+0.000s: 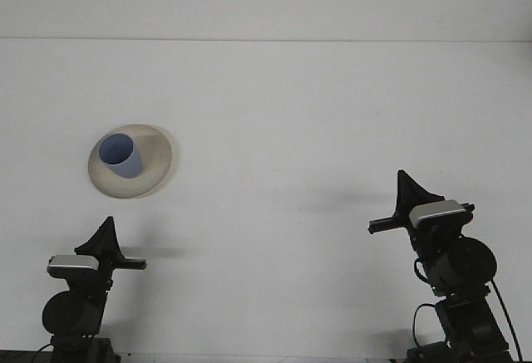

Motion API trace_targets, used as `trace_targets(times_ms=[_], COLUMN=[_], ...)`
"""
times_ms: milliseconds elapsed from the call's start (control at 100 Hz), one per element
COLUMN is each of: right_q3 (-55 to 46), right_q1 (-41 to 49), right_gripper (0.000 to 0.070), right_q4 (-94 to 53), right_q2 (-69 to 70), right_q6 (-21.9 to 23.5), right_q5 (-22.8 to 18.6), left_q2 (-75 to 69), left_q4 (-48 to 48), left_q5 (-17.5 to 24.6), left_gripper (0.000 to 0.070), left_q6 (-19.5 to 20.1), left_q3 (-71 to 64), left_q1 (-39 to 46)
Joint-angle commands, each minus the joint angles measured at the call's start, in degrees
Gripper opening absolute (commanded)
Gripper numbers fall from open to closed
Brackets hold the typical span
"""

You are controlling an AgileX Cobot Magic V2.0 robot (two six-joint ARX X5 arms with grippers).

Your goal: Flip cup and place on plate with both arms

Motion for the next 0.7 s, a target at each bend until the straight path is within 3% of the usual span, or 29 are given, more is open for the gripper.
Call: trace_targets(times_ms=[0,310,480,580,690], right_q3=[0.2,0.2,0.1,-2.9,-8.8], right_q1=[0.2,0.2,-0.3,-2.1,-4.3], right_gripper=[0.0,0.0,0.0,0.0,0.0], right_q4=[0.8,0.8,-0.2,-0.6,-0.6], right_q2=[0.3,0.3,-0.3,-3.3,-10.8], right_q6=[0.8,0.7,-5.5,-12.0,-14.1], right_q5=[0.0,0.0,1.9,1.7,1.4], left_q2=[0.0,0.0,0.0,0.0,0.0], left_q4=[0.8,0.8,0.8,0.8,0.8], left_q5=[-0.1,-0.1,-0.1,-0.1,-0.1], left_gripper=[0.0013,0.0013,0.0013,0.0013,0.0013], left_q6=[-0.2,-0.2,-0.2,-0.2,-0.2], left_q3=[-1.2,-1.2,-1.2,-1.2,-1.2], left_q1=[0.0,0.0,0.0,0.0,0.0])
